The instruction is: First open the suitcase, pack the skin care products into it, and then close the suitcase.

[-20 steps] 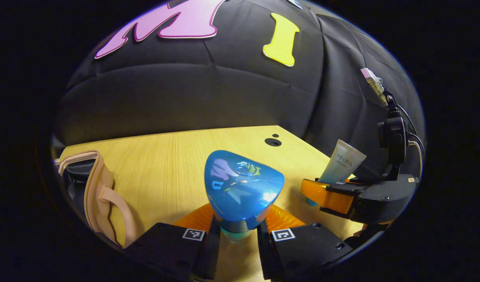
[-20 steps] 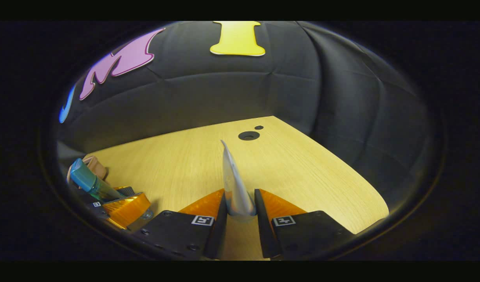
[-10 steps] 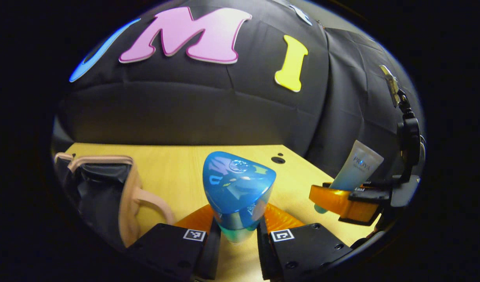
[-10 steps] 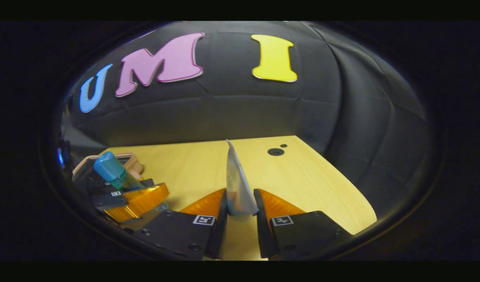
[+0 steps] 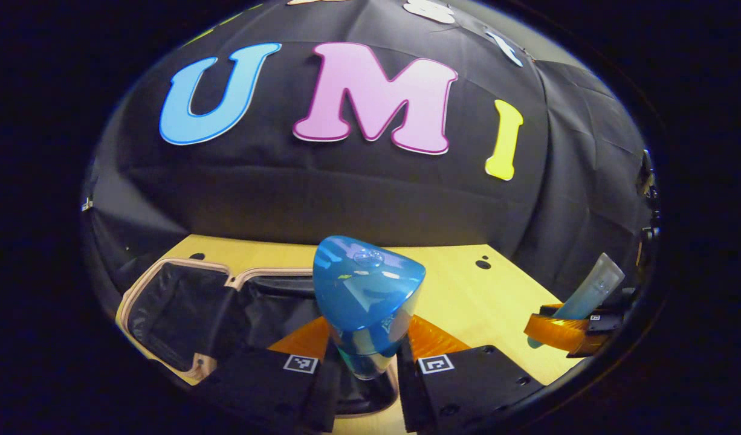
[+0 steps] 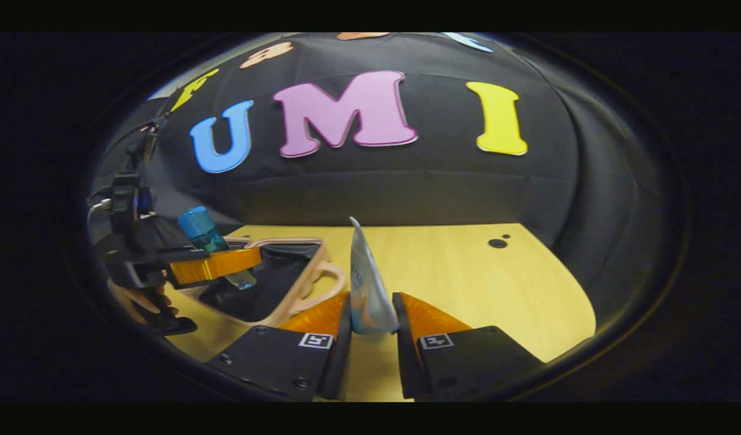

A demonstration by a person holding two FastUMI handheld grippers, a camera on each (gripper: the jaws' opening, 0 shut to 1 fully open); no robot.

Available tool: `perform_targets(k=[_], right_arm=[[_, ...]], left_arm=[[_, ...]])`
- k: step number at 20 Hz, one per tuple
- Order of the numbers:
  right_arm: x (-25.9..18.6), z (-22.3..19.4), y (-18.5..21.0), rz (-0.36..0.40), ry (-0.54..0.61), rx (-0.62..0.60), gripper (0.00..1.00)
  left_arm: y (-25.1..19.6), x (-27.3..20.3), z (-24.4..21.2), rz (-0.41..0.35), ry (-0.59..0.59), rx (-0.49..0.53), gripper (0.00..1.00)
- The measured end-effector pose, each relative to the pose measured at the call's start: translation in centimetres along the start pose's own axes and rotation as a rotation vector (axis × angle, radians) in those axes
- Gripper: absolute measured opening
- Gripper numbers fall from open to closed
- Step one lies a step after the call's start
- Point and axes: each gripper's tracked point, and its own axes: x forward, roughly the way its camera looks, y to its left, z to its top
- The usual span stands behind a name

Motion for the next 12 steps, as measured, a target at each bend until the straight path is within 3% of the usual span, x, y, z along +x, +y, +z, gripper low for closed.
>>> perform_targets(k=[3,5,6,9,10,12], right_arm=[[0.2,1.4,5.0,0.089,-0.006,0.005,0.37],[0.9,2.8,8.3,0.156,-0.030,-0.025,0.36],[1.2,3.5,9.7,0.186,-0.039,-0.045,0.36],[2.7,5.4,12.9,0.254,-0.060,-0.032,0.37],[3.2,6.1,13.4,0.261,-0.067,-0.029,0.37],[4.0,7.0,13.9,0.267,-0.079,-0.025,0.36]], left_arm=[[5.7,-0.7,-2.7,0.086,0.098,0.006,0.50],[8.1,-0.1,-4.1,0.110,0.150,0.019,0.46],[8.4,1.0,-4.6,0.115,0.183,0.018,0.42],[9.3,2.5,-6.2,0.124,0.277,0.009,0.46],[9.2,2.8,-6.5,0.116,0.300,0.013,0.50],[9.5,3.3,-7.8,0.111,0.368,0.016,0.46]])
